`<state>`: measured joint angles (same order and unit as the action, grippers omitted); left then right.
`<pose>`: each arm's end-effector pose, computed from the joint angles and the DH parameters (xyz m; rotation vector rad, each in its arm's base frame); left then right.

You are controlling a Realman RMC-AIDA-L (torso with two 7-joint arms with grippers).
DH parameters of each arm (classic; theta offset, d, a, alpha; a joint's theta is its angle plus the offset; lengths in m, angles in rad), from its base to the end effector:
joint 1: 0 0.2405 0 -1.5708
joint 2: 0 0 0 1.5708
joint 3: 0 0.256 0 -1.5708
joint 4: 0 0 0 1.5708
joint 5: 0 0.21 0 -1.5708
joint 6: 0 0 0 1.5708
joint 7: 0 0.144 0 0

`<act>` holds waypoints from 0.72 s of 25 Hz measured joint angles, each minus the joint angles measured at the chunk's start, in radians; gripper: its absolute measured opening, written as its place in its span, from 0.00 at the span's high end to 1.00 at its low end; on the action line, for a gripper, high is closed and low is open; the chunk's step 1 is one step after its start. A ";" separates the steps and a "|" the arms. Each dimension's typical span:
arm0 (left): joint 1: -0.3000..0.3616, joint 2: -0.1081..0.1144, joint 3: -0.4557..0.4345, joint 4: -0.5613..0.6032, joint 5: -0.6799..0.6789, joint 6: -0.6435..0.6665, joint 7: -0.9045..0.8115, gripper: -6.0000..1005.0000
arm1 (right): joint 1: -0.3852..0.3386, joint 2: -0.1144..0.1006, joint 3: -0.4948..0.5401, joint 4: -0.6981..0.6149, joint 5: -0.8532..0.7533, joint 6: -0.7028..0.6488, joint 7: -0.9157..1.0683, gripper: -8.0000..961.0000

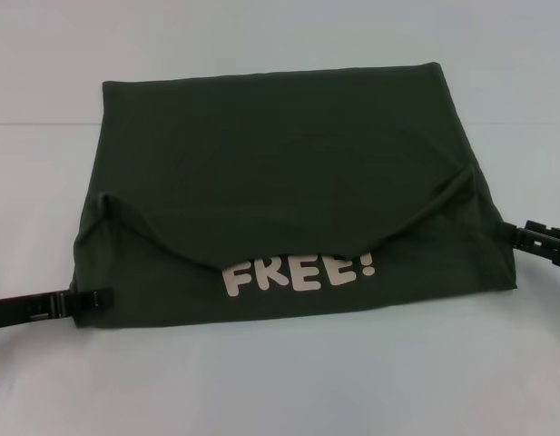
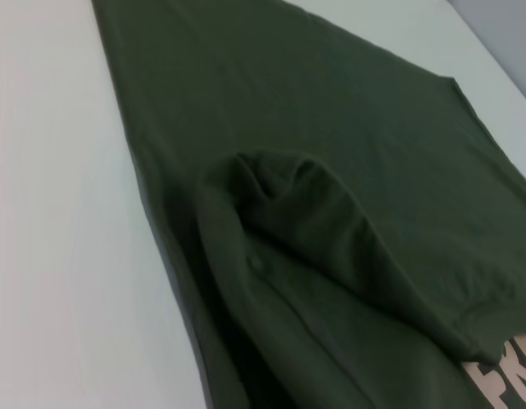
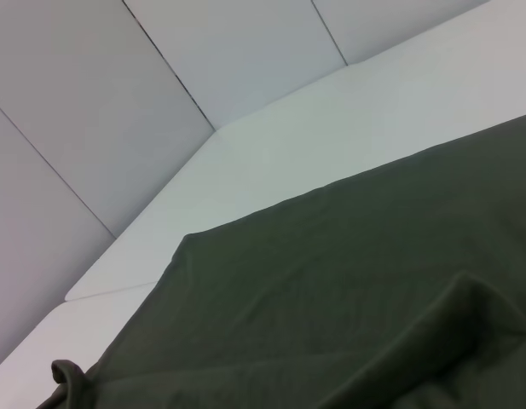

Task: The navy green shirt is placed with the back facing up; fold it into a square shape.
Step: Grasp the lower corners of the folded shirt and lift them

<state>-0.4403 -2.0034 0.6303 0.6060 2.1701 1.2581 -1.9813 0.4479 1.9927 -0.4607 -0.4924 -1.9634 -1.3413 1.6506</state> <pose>-0.3583 0.3228 0.0262 -2.1565 -1.5521 -0.4450 0.3451 0.3278 0.0403 -2.1494 1.2781 0.7869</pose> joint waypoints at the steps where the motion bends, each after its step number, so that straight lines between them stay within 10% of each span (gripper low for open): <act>1: -0.001 0.000 0.000 0.001 0.003 0.002 -0.001 0.53 | 0.000 0.000 0.000 0.000 0.000 -0.002 0.000 0.03; 11: -0.005 0.004 0.000 -0.001 0.006 0.009 -0.004 0.76 | 0.001 -0.023 -0.007 -0.053 -0.031 -0.013 0.135 0.03; 18: -0.005 0.005 0.000 -0.002 0.007 0.013 -0.003 0.93 | 0.079 -0.111 -0.028 -0.211 -0.245 -0.042 0.637 0.03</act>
<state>-0.4456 -1.9981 0.6303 0.6044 2.1769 1.2713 -1.9840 0.5266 1.8813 -0.4886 -0.7030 -2.2082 -1.3835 2.2874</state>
